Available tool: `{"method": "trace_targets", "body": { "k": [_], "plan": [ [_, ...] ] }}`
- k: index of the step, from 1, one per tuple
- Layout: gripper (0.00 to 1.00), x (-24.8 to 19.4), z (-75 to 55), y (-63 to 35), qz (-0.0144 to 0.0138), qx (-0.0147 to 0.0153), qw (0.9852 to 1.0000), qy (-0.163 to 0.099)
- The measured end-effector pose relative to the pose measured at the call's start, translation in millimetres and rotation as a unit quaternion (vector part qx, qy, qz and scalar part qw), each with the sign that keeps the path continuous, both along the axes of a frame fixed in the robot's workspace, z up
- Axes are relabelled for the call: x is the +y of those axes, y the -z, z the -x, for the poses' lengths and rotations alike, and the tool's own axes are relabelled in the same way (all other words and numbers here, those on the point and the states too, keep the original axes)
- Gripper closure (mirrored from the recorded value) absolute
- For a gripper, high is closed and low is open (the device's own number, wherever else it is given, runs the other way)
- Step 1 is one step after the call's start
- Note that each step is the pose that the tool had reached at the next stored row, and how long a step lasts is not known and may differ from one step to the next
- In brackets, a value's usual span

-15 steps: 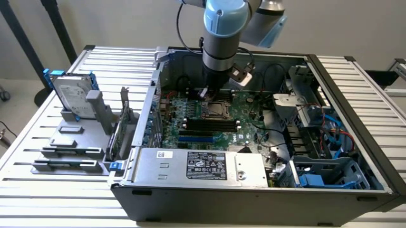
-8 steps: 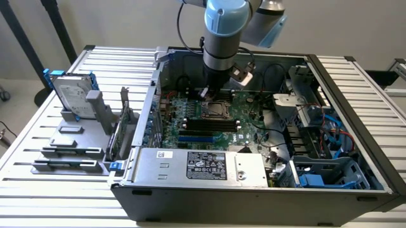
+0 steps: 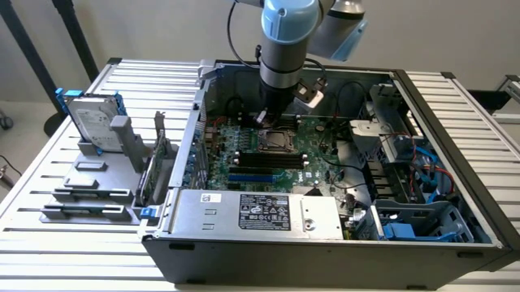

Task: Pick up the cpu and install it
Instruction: 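Install the first cpu locking lever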

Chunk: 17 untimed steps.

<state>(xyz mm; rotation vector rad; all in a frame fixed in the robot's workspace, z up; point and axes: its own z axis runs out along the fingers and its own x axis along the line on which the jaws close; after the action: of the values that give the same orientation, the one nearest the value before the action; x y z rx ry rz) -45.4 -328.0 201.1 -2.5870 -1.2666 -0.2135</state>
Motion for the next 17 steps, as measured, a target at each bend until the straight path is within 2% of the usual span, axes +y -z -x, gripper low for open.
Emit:
{"method": "trace_targets", "body": {
  "k": [12, 17],
  "plan": [
    [0.89, 1.6, 0.5, -0.1, 0.0002, 0.0000, 1.0000, 0.000],
    [0.89, 1.6, 0.5, -0.1, 0.0015, 0.0000, 1.0000, 0.000]
  ]
}}
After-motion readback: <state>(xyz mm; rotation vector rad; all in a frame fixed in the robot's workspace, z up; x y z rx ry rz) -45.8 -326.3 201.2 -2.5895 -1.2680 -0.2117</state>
